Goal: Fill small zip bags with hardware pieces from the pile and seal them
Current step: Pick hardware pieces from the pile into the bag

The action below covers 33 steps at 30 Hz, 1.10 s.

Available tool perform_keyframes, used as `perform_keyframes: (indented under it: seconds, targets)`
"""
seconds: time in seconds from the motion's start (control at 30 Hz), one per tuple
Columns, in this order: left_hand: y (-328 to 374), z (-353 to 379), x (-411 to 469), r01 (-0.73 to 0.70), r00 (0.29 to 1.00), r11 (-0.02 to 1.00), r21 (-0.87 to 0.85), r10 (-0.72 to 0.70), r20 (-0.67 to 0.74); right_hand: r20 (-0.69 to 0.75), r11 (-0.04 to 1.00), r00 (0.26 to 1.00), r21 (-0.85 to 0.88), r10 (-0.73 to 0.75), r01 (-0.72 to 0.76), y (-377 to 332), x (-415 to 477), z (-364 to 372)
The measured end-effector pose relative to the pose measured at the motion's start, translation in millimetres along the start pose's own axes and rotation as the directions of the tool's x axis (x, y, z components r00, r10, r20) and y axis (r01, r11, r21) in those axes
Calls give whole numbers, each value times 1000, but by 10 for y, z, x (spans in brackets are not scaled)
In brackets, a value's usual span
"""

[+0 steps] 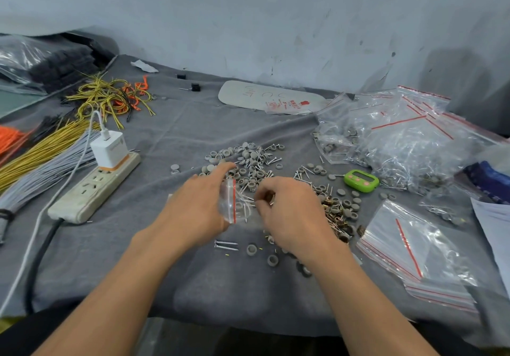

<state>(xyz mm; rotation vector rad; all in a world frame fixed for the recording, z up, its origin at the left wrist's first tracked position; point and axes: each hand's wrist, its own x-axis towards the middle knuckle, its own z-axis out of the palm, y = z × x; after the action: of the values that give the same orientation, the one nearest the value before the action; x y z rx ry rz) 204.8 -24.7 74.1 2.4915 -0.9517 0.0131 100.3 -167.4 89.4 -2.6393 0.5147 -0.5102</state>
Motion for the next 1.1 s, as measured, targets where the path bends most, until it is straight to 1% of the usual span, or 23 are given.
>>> perform_keyframes:
  seconds: [0.1,0.13,0.17,0.23,0.27,0.3,0.33,0.37,0.4,0.47,0.5,0.57,0.63,0.77,0.83,0.9,0.93,0.97,1.0,1.07,1.1]
  targets:
    - [42,31,-5,-25,999,999,-46,27,36,13,984,984,-6,-180,180,-84,-22,119]
    - [54,31,-8,-31,998,998,-59,34,48,35,979,979,38,-203,201,-99,-25,176]
    - [62,29,-7,-35,998,997,-69,39,56,58,973,977,124,-204,195,-112,-23,226]
    - [60,21,-5,-34,998,996,-86,38,42,60,937,984,320,-165,138,-135,-7,264]
    - [48,11,-4,-32,999,995,-93,34,20,25,916,993,389,-117,98,-131,17,255]
    - [28,0,-3,-33,999,995,-95,32,-5,-35,903,998,426,-45,56,-106,47,235]
    - [2,-11,-1,-35,999,995,-88,33,-27,-100,906,994,424,43,3,-73,79,205]
    - [-29,-22,4,-34,999,996,-78,31,-42,-142,919,982,389,128,-64,-32,107,168]
    - [-61,-33,9,-26,998,997,-68,22,-51,-138,934,971,327,195,-141,6,121,139]
    - [-112,-54,23,1,998,998,-63,-5,-57,-8,952,962,140,274,-271,46,119,145]
    - [-128,-64,29,10,998,998,-67,-14,-59,65,954,953,41,295,-298,28,98,185]
    - [-141,-77,36,13,998,997,-71,-17,-59,164,955,941,-85,296,-285,-31,48,296]
    - [-139,-81,37,6,998,997,-75,-11,-57,191,954,937,-130,293,-271,-97,39,378]
    - [-153,-75,30,-9,999,998,-68,6,-53,150,931,934,-224,325,-288,-121,72,376]
    - [-172,-72,32,1,999,999,-53,-4,-51,90,930,941,-207,327,-303,-107,54,286]
    - [-176,-64,34,14,999,999,-39,-16,-51,20,957,962,-111,271,-267,-80,37,165]
    - [-169,-59,33,19,998,999,-31,-20,-53,-11,978,979,-44,206,-206,-70,30,113]
    - [-156,-53,32,18,998,1000,-24,-19,-55,-33,994,993,3,114,-114,-75,24,71]
    - [-140,-45,32,8,999,1000,-22,-9,-53,-46,1000,999,13,5,-5,-94,16,45]
    - [-107,-25,31,-31,999,999,-30,30,-24,-54,980,979,-37,-198,197,-148,7,56]
    - [-91,-18,30,-48,999,998,-43,48,-5,-45,963,962,-54,-268,266,-171,13,82]
